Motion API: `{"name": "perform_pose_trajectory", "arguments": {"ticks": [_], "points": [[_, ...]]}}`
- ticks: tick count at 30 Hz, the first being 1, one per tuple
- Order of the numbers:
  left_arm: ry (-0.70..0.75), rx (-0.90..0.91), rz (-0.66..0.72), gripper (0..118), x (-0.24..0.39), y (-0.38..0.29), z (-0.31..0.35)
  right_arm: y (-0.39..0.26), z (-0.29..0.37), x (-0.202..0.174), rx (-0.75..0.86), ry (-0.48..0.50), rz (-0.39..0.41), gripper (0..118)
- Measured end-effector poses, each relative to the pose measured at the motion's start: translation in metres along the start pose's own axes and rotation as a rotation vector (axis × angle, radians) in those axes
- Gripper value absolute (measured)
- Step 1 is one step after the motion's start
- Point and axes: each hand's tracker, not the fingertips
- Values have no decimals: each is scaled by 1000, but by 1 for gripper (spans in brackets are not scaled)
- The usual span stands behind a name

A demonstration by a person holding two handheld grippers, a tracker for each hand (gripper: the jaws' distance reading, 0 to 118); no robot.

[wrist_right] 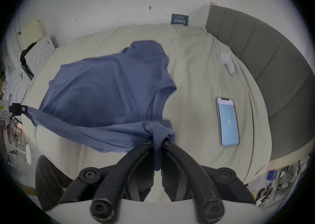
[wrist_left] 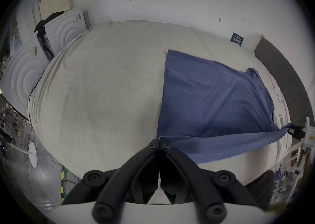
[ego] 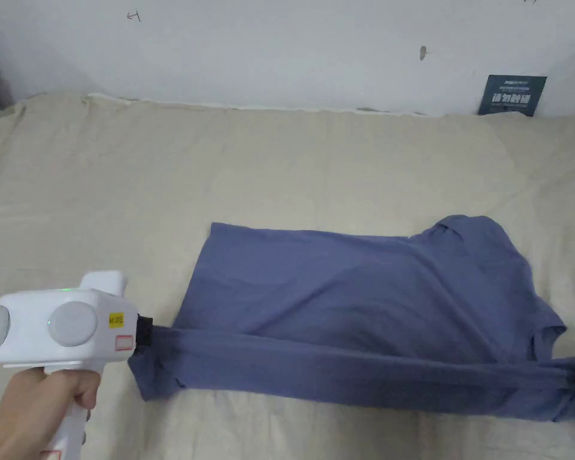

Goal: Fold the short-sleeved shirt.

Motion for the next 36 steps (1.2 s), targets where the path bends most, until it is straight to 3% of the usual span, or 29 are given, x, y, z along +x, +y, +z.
{"name": "perform_pose_trajectory", "arguments": {"ticks": [8,12,14,15,16,17,18,19,23,24,25,26,27,30,32,34,35,36], "points": [[44,-53,-19,0,19,50,-67,57,-63,-13,-79,-44,35,5],[39,-86,-1,0,23,61,-87,64,-87,-10,-132,-54,13,5],[29,-100,-9,0,25,65,-95,64,-94,-6,-170,-58,9,9],[22,-103,-11,0,25,66,-99,62,-96,-5,-188,-71,-7,16],[21,-113,-13,8,25,68,-102,61,-96,-2,-186,-83,-22,42],[20,-125,-21,36,24,68,-104,60,-96,3,-150,-117,-55,68],[41,-113,-25,80,23,66,-104,59,-95,8,-132,-129,-86,91],[48,-115,-31,118,22,63,-102,56,-90,14,-118,-109,-123,99],[17,-27,-31,112,4,46,-79,40,-65,28,-95,-83,-167,99],[38,-39,-30,111,-1,40,-69,33,-60,29,-86,-80,-165,94],[54,-66,-15,96,-6,33,-62,24,-51,27,-68,-85,-167,65],[47,-73,-7,59,-10,24,-56,17,-44,27,-37,-91,-172,11],[38,-43,6,0,-14,13,-46,8,-38,28,-23,-78,-164,0],[70,-62,11,0,-15,-16,-42,-8,-32,27,-41,-18,-216,0],[20,-94,6,0,-9,-26,-35,-16,-31,20,-46,-20,-200,0],[-7,-111,88,0,-8,-34,-38,-43,-31,9,-57,-18,-169,0],[9,-153,79,21,-5,-37,-39,-48,-31,5,-61,-8,-170,0],[25,-159,82,66,-3,-40,-46,-53,-32,1,-70,2,-172,0]]}}
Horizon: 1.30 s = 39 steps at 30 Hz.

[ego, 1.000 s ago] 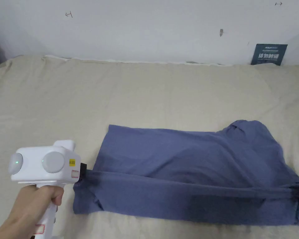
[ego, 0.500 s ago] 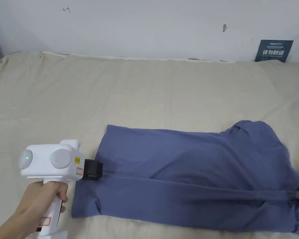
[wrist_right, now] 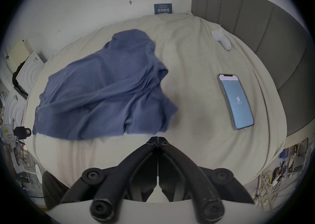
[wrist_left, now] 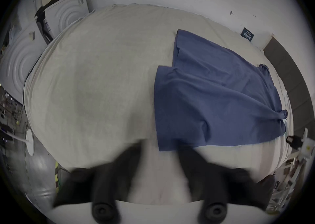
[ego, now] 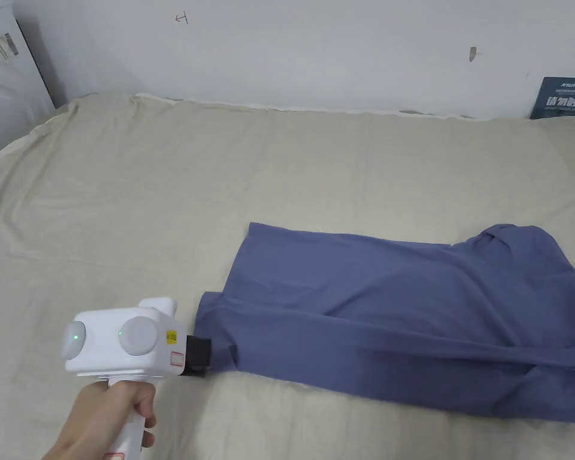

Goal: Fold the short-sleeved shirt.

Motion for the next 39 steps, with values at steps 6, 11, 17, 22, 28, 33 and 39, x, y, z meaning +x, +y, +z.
{"name": "perform_pose_trajectory", "arguments": {"ticks": [6,11,17,22,28,33,39], "points": [[-5,36,-15,112,26,-1,-5,-2,-2,-6,-24,21,22,0],[-30,80,-61,4,32,22,-30,4,-5,-6,-18,-8,35,0],[4,42,-109,4,41,21,-24,21,-25,18,-16,-14,32,40],[-22,16,-62,4,30,28,-28,33,-33,16,47,46,-16,116],[-14,16,-70,4,33,29,-26,43,-64,-8,-61,43,7,116],[-32,2,-59,4,27,30,-28,39,-61,-17,-58,95,3,14],[-41,13,-92,4,22,29,-12,37,-32,-5,-44,135,15,14]]}}
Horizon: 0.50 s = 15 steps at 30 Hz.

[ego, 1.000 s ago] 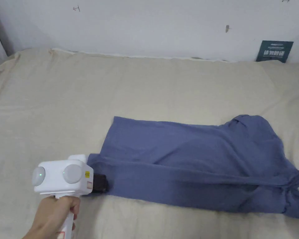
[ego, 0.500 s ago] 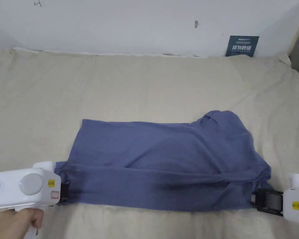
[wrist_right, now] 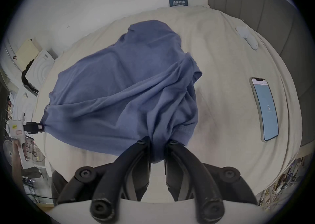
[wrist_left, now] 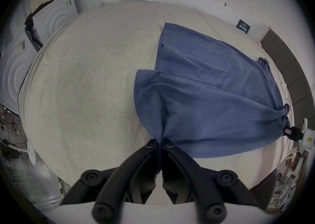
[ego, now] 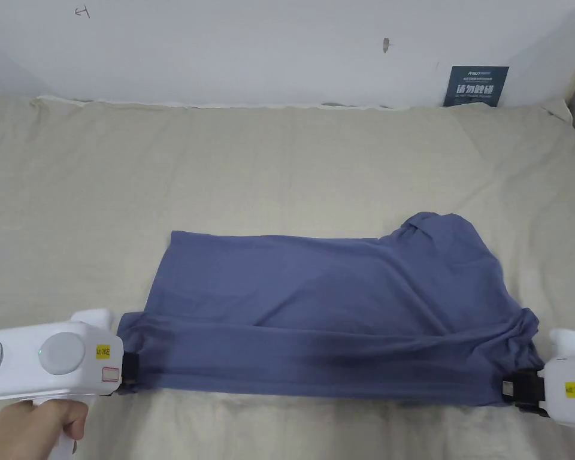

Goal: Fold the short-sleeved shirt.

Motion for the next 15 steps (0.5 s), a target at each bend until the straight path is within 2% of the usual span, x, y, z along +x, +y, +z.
{"name": "perform_pose_trajectory", "arguments": {"ticks": [8,15], "points": [[-16,-30,-24,4,-14,-53,31,-52,25,2,-42,7,29,14],[-30,-58,-8,4,-27,-110,50,-103,41,8,-77,9,14,14]]}}
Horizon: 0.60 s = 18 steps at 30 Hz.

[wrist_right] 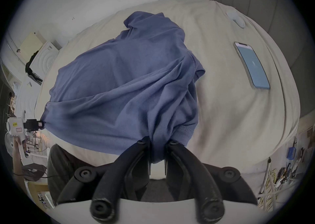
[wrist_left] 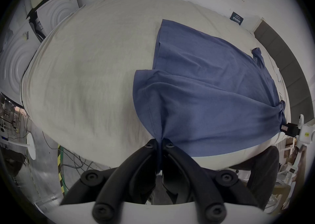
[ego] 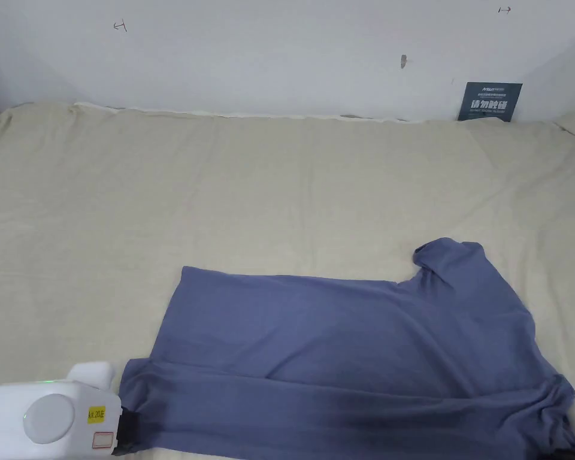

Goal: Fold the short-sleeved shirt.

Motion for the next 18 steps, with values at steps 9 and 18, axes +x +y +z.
{"name": "perform_pose_trajectory", "arguments": {"ticks": [9,18], "points": [[13,78,-27,51,2,-8,8,0,1,-3,12,-113,38,78],[41,187,-61,92,7,41,35,34,52,5,230,-109,10,15]]}}
